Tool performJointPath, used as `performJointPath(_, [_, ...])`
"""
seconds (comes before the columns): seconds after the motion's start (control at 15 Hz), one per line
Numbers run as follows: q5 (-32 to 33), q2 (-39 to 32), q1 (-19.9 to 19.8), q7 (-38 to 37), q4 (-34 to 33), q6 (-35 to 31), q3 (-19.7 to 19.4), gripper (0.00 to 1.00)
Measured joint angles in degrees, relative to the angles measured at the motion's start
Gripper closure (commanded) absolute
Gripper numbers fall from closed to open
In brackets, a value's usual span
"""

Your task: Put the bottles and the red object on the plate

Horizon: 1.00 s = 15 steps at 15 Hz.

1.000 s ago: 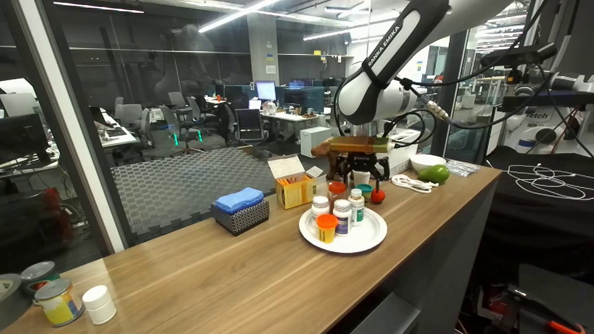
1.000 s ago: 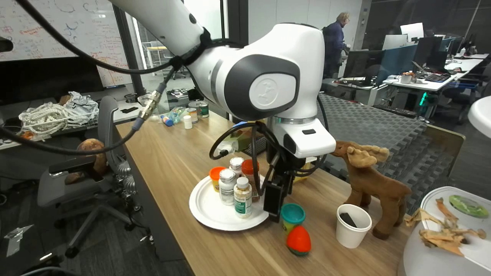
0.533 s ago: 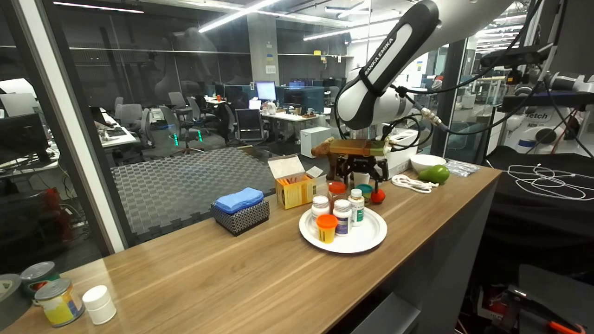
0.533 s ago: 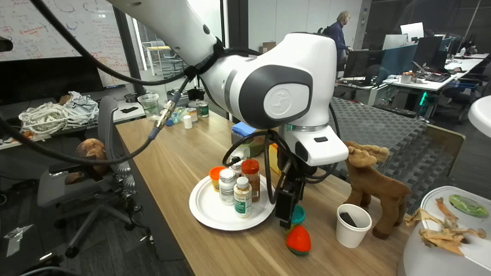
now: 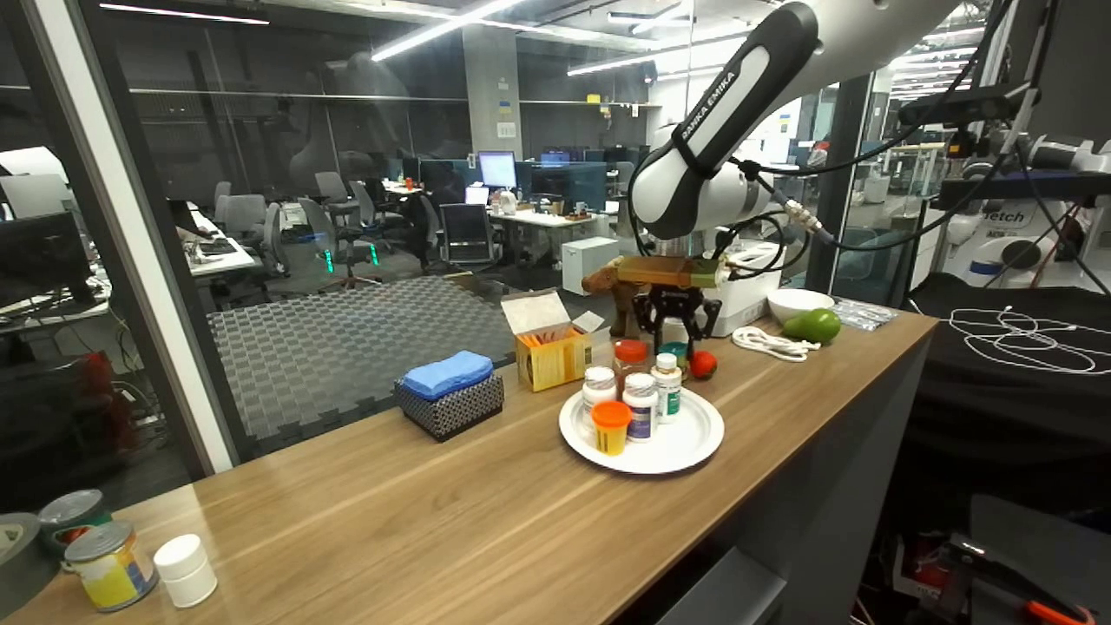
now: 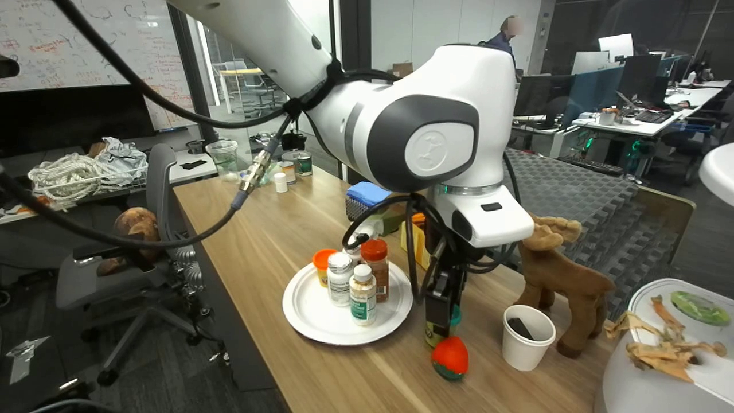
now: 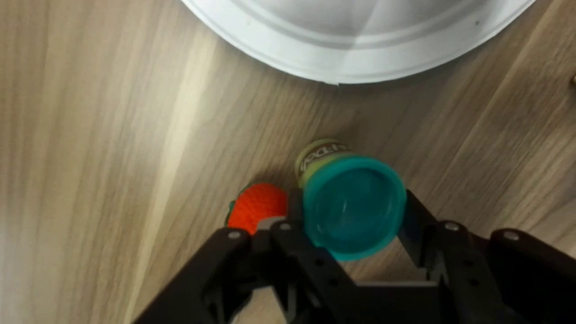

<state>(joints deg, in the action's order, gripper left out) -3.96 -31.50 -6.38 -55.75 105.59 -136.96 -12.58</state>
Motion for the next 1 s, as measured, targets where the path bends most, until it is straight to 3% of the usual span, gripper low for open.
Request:
performJointPath(0.6, [0.0,4.42,0.23,0.17,2.7,-0.91,0.04,0.72])
performJointPath(1.0, [0.97,18.99,2.6,2.59,16.16,-3.45,0.52,0.72])
